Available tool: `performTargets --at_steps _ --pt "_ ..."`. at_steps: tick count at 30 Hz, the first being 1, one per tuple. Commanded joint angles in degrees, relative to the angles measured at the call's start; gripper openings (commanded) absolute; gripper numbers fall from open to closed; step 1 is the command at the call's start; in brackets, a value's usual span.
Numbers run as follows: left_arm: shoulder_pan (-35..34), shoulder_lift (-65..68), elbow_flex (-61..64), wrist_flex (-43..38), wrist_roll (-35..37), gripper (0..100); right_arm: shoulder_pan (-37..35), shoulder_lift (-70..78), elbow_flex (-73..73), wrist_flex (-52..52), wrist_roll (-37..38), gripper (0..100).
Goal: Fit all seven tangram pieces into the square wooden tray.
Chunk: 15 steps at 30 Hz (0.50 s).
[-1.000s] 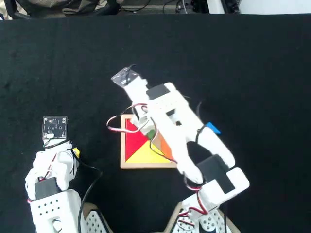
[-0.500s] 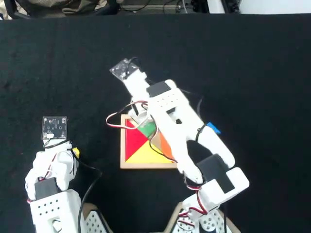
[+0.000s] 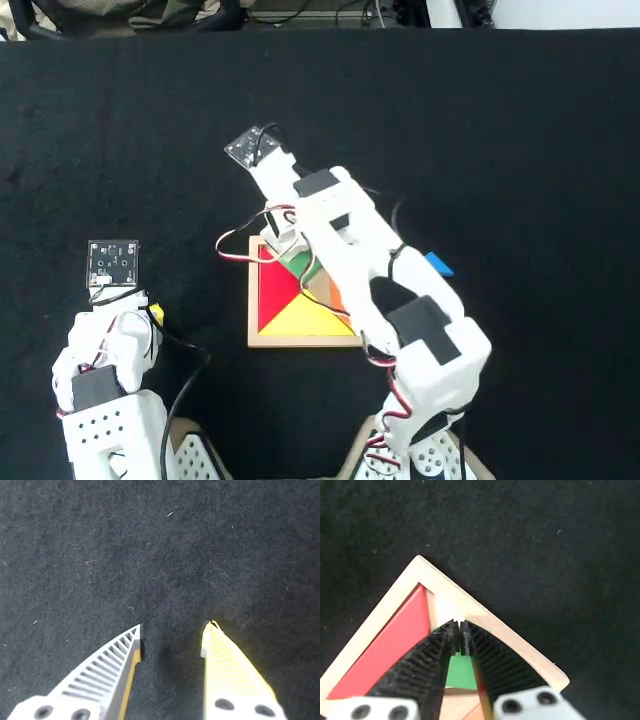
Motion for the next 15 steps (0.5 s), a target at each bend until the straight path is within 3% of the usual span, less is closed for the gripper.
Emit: performTargets --at_steps 1,15 --pt "0.6 -0.4 -1.1 -1.1 0.4 20 -0.8 -0.3 -3.4 2.2 0.4 1.1" --pt "0.6 -0.4 -1.1 -1.1 0.4 20 -0.5 -2.4 -4.4 7.7 1.8 1.1"
